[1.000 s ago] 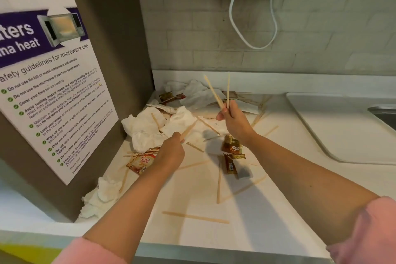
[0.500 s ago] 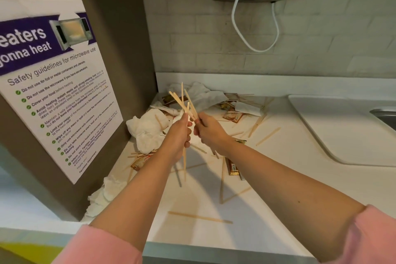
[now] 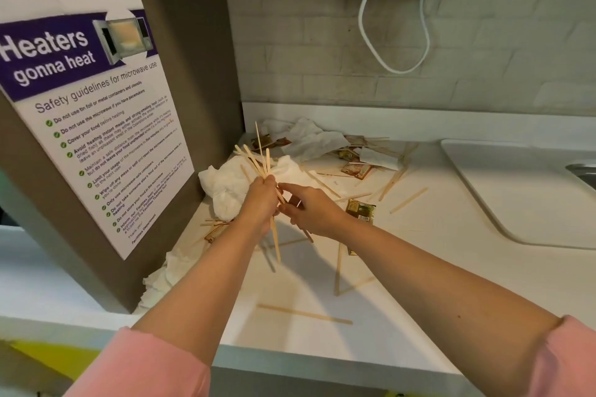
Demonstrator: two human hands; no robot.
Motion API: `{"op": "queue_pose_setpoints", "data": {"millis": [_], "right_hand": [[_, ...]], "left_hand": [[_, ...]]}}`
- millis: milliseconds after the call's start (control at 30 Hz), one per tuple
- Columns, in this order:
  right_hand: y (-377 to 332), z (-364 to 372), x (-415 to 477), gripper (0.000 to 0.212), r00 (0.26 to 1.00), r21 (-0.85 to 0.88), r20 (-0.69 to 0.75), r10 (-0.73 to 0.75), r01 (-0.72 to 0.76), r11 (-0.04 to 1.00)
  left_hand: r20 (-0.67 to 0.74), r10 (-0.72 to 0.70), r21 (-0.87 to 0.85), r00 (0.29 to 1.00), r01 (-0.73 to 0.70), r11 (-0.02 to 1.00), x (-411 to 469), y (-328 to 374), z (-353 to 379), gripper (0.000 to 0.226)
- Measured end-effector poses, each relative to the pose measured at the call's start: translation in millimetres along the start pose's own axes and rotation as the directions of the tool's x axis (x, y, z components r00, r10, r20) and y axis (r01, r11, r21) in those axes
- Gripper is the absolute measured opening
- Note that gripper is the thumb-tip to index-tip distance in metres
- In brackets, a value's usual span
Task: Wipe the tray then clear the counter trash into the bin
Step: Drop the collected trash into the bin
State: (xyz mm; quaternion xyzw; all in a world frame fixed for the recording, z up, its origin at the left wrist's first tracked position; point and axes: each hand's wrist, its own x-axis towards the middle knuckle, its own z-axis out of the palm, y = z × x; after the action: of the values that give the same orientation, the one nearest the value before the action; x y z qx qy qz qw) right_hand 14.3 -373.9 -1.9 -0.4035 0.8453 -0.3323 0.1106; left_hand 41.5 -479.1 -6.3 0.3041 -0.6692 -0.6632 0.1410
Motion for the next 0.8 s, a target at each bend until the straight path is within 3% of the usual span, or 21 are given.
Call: {"op": "queue_pose_setpoints", "data": {"millis": [200,333,467,567,667,800], "right_hand": [[0,14,2,0.051,0.989,0.007,0.133,0.066,-0.067,0.998],[-21,33,5,0.04,0.979,-0.011,0.203,0.023,-0.021,1.0],[-35,66,8,0.029,0.954,-0.012,0.265,-0.143,0.151,0.988],[-50,90,9,0.043,0.926,-0.024,0.316,-0.207,0.226,0.974],[-62,112,9,0.058,0.889,-0.17,0.384,-0.249,0.332,0.928],[-69,133,9,0.051,0.843,-0.293,0.464,-0.272,0.436,0.851]], "left_hand": [[-0.011,0.067,0.137,0.998,-0.065,0.988,-1,15,-40,0.022],[-0.039,0.092,0.153,0.995,-0.085,0.985,-6,20,-68,0.022],[-0.07,0.136,0.224,0.988,-0.117,0.968,-11,23,-93,0.016],[-0.057,0.201,0.311,0.978,-0.174,0.934,-13,19,-109,0.018],[-0.068,0.232,0.359,0.97,-0.194,0.913,-16,16,-122,0.023],[-0.081,0.255,0.386,0.964,-0.205,0.899,-21,13,-132,0.03]]}}
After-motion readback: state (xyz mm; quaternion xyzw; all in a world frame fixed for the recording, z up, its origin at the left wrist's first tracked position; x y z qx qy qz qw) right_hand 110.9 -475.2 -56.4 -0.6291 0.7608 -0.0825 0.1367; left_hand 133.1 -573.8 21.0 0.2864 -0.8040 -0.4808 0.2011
